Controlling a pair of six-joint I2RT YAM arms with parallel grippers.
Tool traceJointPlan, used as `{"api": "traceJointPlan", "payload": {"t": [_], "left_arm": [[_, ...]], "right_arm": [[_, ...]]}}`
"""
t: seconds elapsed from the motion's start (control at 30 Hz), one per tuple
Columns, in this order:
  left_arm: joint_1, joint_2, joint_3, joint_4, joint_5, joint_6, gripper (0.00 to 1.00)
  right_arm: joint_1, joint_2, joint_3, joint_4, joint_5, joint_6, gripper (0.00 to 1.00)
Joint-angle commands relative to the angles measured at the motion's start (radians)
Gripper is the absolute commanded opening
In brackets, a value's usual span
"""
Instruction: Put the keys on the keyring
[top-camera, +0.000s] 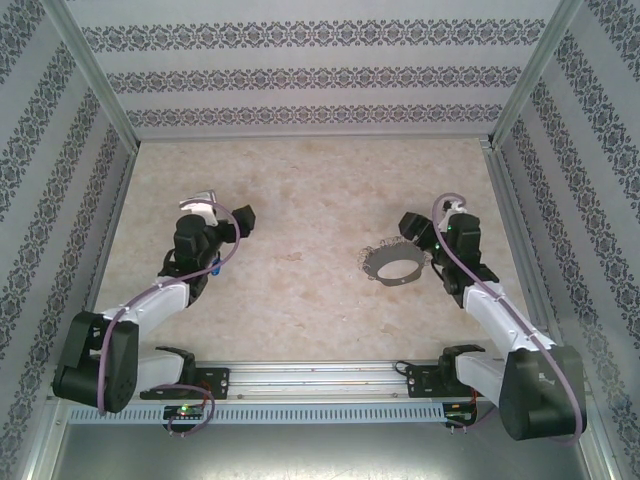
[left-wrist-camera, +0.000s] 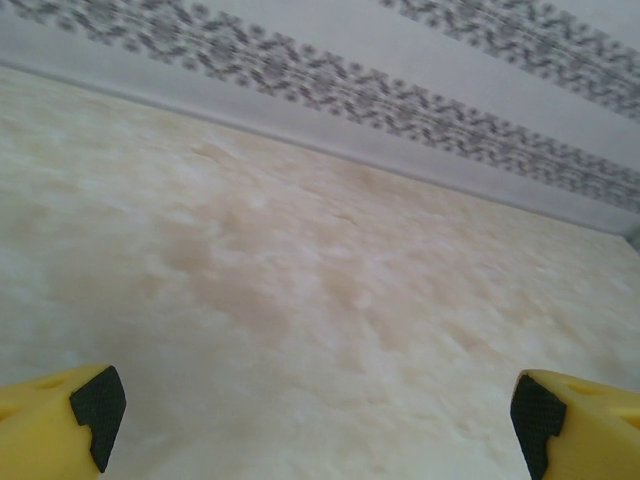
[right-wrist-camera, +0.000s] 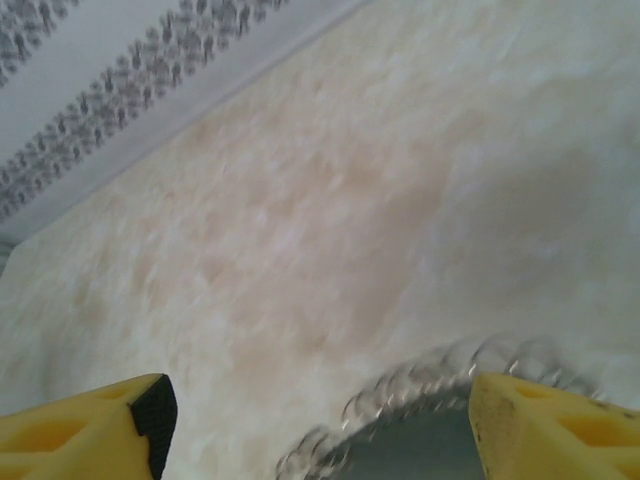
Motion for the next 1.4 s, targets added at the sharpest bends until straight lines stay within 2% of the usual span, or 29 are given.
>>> {"api": "traceJointPlan", "payload": {"t": [0.0, 0.1, 0.23, 0.37, 0.67, 1.1, 1.37], "left_arm": [[-0.047, -0.030, 0.039, -0.079, 0.015, -0.065, 1.00], [-0.093, -0.029, 0.077, -0.144, 0.025, -0.064, 1.00], [-0.130, -0.023, 0.123, -0.213, 0.052, -0.064, 1.00], [-0.132, -0.032, 0.145, -0.251, 0.068, -0.055, 1.00], [-0.132, -0.084, 0.141, -0.251, 0.083, -0.062, 1.00], [-0.133, -0.106, 0.143, -0.234, 0.106, -0.156, 1.00], [-0.134, -0.132, 0.154, -0.249, 0.119, -0.174, 1.00]], "right_arm": [[0.093, 0.015, -0.004, -0.110, 0.026, 0.069, 0.75], [0.183, 0.079, 0.017, -0.136, 0.102, 0.072, 0.73], [0.234, 0.176, 0.037, -0.130, 0.142, 0.099, 0.71], [0.275, 0.252, 0.061, -0.132, 0.183, 0.118, 0.70], [0.359, 0.318, 0.065, -0.144, 0.264, 0.163, 0.71], [0.504, 0.412, 0.133, -0.148, 0.273, 0.211, 0.72], [0.622, 0.581, 0.284, -0.114, 0.244, 0.244, 0.73]]}}
